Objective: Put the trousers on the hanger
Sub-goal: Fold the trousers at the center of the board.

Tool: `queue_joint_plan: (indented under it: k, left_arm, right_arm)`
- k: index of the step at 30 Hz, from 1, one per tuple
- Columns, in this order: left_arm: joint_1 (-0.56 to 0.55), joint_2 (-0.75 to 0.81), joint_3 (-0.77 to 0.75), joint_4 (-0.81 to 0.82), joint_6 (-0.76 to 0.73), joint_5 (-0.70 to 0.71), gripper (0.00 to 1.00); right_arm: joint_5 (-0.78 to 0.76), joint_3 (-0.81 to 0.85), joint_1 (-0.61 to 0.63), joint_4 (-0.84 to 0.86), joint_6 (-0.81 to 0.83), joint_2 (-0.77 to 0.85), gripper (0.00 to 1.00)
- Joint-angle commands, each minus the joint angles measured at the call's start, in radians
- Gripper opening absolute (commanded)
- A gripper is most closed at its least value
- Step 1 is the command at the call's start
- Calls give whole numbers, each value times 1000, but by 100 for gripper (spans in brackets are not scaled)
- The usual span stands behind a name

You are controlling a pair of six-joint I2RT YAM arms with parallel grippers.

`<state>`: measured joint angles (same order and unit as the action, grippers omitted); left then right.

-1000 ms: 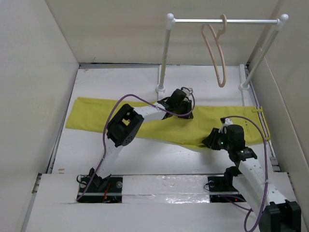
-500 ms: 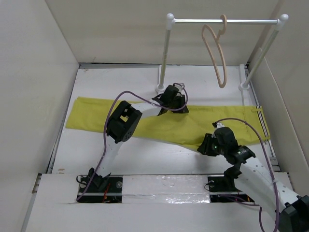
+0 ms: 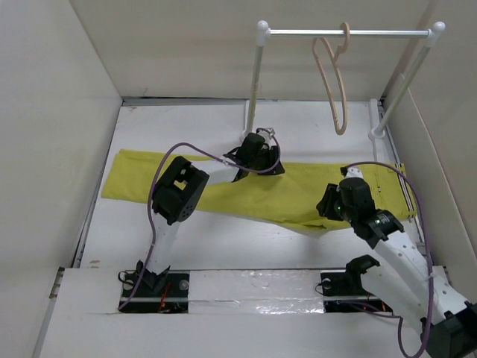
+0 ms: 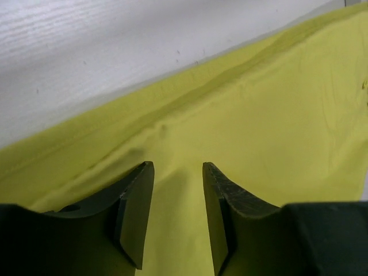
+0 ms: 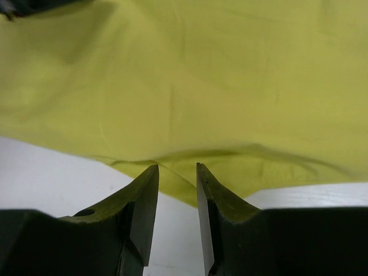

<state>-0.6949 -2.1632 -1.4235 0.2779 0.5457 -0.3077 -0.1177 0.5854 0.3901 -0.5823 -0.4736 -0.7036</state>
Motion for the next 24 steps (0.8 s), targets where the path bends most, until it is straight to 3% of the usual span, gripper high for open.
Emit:
queue_joint_plan:
  k: [1,5,8,11,18,24]
  left_arm:
    - [-40,159,87,70,-75,-21,38]
    - [-103,166,49,29,-165,-37,42]
    - [-140,92,-32,3,-173,-109,42]
    - [-166,51,-60,0,-174,-91,42]
    - [-137,23,-48,30,-158,-67,42]
    - [-77,-26,-51,63,-106,-111,42]
  right_arm:
    - [-56,-6,33,-30,7,-56,40]
    - [-60,5,44,-59,-29,-92,41]
    - [-56,17,87,-95,-57,-123,43]
    - [-114,45,96,-123,-79,-155,47]
    - [-89,106,53,-154,-95,-378,49]
    - [-16,103,53,-168,-143,-497,41]
